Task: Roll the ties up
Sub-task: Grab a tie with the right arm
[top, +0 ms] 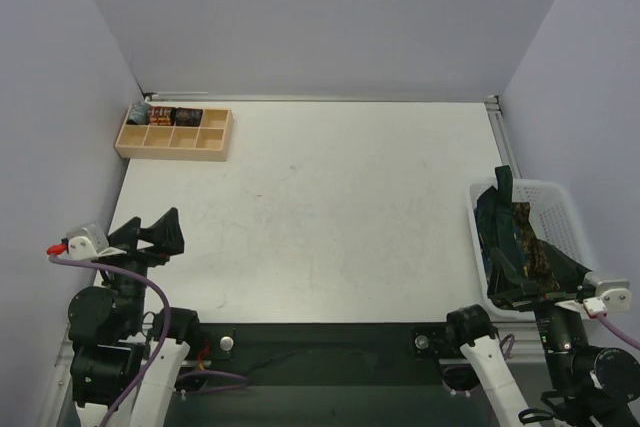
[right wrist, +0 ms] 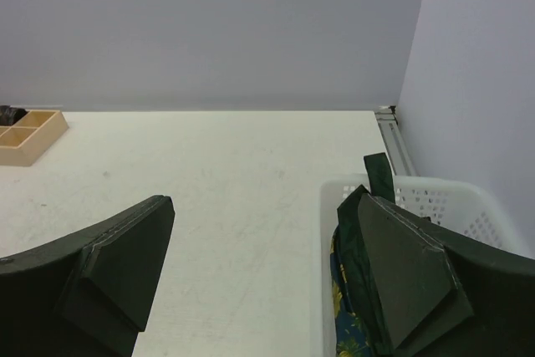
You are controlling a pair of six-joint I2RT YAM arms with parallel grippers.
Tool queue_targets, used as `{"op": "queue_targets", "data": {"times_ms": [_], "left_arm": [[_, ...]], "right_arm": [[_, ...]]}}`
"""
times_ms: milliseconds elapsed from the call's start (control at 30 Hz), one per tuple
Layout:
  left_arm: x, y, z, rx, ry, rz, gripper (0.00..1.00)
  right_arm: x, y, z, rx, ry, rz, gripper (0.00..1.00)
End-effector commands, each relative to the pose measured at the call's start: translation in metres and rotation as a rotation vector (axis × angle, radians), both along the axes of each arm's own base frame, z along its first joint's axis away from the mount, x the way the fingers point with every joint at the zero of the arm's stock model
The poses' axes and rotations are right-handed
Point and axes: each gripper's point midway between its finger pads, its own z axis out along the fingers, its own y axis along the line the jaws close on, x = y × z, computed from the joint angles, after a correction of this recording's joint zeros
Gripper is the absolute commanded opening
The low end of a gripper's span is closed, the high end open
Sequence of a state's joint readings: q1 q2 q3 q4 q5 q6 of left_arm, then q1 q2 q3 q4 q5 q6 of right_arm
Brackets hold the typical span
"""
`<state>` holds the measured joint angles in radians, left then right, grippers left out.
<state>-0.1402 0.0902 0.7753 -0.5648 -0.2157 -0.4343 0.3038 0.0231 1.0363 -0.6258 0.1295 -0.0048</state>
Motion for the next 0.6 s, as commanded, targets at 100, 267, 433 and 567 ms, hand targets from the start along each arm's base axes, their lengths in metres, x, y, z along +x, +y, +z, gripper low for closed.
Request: {"op": "queue_targets", "data": {"times_ms": [100, 267, 433, 567], "left_arm": [[0.001, -0.004, 0.006, 0.004, -0.019, -0.021, 0.97], [0.009, -0.011, -0.001, 0.033, 0.037, -0.055, 0.97], [0.026, -0.024, -0.023, 0.076, 0.158, -0.122, 0.97], [0.039, -0.041, -0.041, 0.083, 0.241, -0.211, 0.97]], "right_arm": [[0.011, -0.005, 0.004, 0.035, 0.034, -0.046, 1.0], [0.03, -0.009, -0.008, 0.09, 0.133, -0.119, 1.0], [0.058, -0.011, -0.026, 0.092, 0.278, -0.21, 1.0], [0.082, -0.016, -0.043, 0.113, 0.429, -0.329, 1.0]]}}
